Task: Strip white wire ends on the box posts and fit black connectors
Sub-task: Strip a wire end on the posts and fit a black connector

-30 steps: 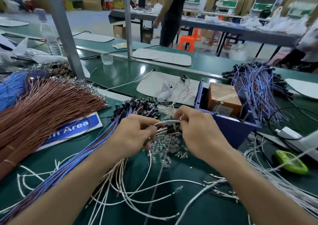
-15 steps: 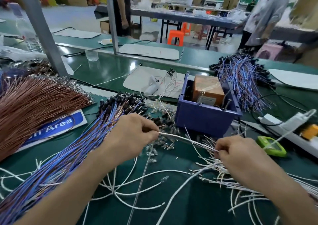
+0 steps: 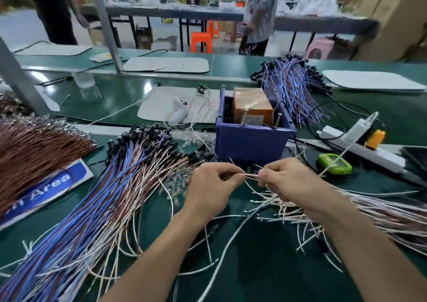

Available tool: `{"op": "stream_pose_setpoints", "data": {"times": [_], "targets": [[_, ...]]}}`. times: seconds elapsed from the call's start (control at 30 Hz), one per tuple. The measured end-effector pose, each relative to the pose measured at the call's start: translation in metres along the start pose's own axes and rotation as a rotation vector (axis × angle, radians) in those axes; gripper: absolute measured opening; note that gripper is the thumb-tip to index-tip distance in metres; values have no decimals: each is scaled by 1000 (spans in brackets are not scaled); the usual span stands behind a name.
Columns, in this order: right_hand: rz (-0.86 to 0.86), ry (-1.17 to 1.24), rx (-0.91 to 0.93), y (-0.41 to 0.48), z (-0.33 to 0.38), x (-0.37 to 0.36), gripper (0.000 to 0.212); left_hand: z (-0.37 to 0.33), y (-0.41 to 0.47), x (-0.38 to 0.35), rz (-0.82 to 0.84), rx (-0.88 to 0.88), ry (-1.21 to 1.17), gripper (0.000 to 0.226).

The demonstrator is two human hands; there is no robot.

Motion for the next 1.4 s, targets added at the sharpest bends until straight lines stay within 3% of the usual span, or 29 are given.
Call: {"op": "stream_pose_setpoints", "data": {"times": [0.13, 0.37, 0.5, 0.73, 0.83, 0.93, 1.07, 1.23, 1.3, 1.4], "targets": [[-49, 85, -20, 10, -9, -14, 28, 20, 1, 5, -62, 46, -9, 11], [-256, -6, 144, 9, -5, -16, 23, 29, -3, 14, -81, 7, 79, 9], [-275, -25, 175, 11, -5, -15, 19, 28, 1, 14, -85, -9, 118, 7], [-241, 52, 132, 16, -10, -19, 37, 14, 8, 17, -140, -93, 197, 20], [-234, 76, 123, 18, -13, -16, 39, 16, 11, 23, -210, -68, 213, 8], [-238, 168, 127, 18, -14, -13, 37, 15, 12, 21, -213, -40, 138, 5], [-214, 337, 138, 15, -21, -13, 38, 18, 13, 12, -183, 66, -162, 3], [-205, 539, 154, 15, -22, -8, 28, 23, 7, 9, -178, 224, -351, 20], [-230, 543, 172, 16, -18, -2, 21, 20, 3, 14, -209, 249, -420, 16], [-263, 494, 163, 16, -20, 2, 27, 16, -7, 16, -225, 278, -529, 13]]}}
Point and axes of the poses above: each hand's wrist, its own y-axis towards the middle knuckle, its own x-axis out of the back of the hand, z = x × y, the point moved 10 cm from there along y, towards the middle knuckle, and after that the axes turned 12 degrees about -y, right-handed, at the moved point
